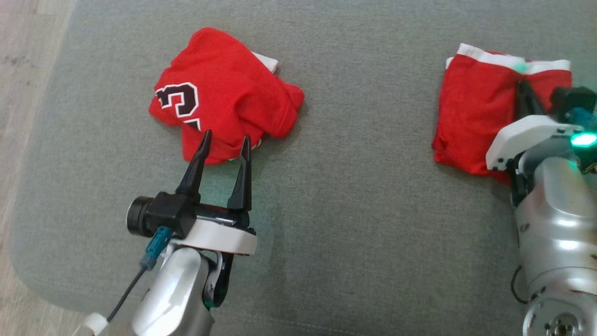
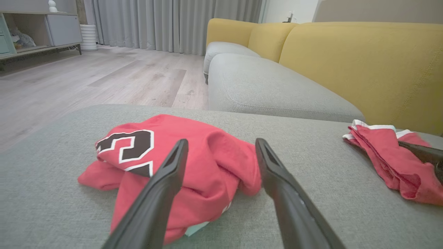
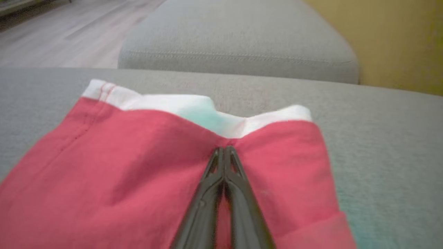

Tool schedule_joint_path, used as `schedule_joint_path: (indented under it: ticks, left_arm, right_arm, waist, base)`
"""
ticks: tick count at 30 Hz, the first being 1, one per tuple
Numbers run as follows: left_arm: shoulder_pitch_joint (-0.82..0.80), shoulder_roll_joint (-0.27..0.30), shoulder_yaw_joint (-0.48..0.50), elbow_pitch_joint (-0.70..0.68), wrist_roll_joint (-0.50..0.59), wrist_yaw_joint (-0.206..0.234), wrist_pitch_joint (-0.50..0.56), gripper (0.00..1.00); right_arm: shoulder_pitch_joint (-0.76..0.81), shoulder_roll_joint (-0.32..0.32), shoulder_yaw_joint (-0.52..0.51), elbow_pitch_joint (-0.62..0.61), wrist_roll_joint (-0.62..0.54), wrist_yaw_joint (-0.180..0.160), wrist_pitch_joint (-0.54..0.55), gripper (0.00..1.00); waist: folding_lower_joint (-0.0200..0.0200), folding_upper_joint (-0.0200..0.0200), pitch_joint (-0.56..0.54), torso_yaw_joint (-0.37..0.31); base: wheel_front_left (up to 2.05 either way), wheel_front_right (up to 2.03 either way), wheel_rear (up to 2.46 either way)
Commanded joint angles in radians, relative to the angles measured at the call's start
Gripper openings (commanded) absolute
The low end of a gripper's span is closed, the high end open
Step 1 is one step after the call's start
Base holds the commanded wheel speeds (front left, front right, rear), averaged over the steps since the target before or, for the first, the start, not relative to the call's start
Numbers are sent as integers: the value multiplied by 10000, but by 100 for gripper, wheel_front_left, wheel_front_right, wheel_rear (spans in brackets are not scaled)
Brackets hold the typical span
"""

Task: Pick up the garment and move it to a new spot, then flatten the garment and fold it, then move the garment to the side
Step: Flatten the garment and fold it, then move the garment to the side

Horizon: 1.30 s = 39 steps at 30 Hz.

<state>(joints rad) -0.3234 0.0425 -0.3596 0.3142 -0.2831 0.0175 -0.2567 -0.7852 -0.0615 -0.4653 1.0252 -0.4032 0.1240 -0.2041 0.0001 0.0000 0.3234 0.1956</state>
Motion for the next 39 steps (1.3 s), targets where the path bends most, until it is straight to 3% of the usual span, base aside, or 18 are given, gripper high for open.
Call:
schedule_joint_path:
  ticks: [1, 8, 12, 20, 28, 30, 39]
  left_arm:
    - [-307, 78, 285, -288, 36, -10, -51, 100]
    - [-156, 78, 428, -211, 88, 23, -51, 100]
    - [-35, 78, 505, -186, 111, -32, -51, 100]
    - [365, 78, 728, -151, 182, -52, -51, 100]
    - [907, 84, 1080, -212, 394, -126, -51, 100]
    - [1036, 89, 1177, -212, 471, -158, -51, 100]
    - [1424, 84, 1593, -74, 536, -252, -51, 100]
  right_arm:
    - [-200, 103, 151, -95, -77, 67, 18, 0]
    - [-421, 104, -158, 348, -174, 67, -482, 0]
    - [-402, 108, 716, 75, 905, 67, -568, 0]
    - [2109, 111, 3527, -2918, 4219, 67, -574, 0]
    - [4994, 111, 4255, -6074, 5670, 67, -575, 0]
    - [5549, 111, 4321, -6561, 5756, 67, -575, 100]
    - [6498, 112, 4672, -7195, 5833, 67, -576, 100]
  waist:
    - [-1, 0, -4, 33]
    - [-1, 0, -421, -192]
    - [-1, 0, -869, -527]
    - [-1, 0, -1780, -1463]
    - [-1, 0, -2139, -2224]
    - [-1, 0, -2168, -2360]
    - [-1, 0, -2314, -2499]
  base:
    - [0, 0, 0]
    - [0, 0, 0]
    - [0, 0, 0]
    - [0, 0, 0]
    - [0, 0, 0]
    - [0, 0, 0]
    - [0, 0, 0]
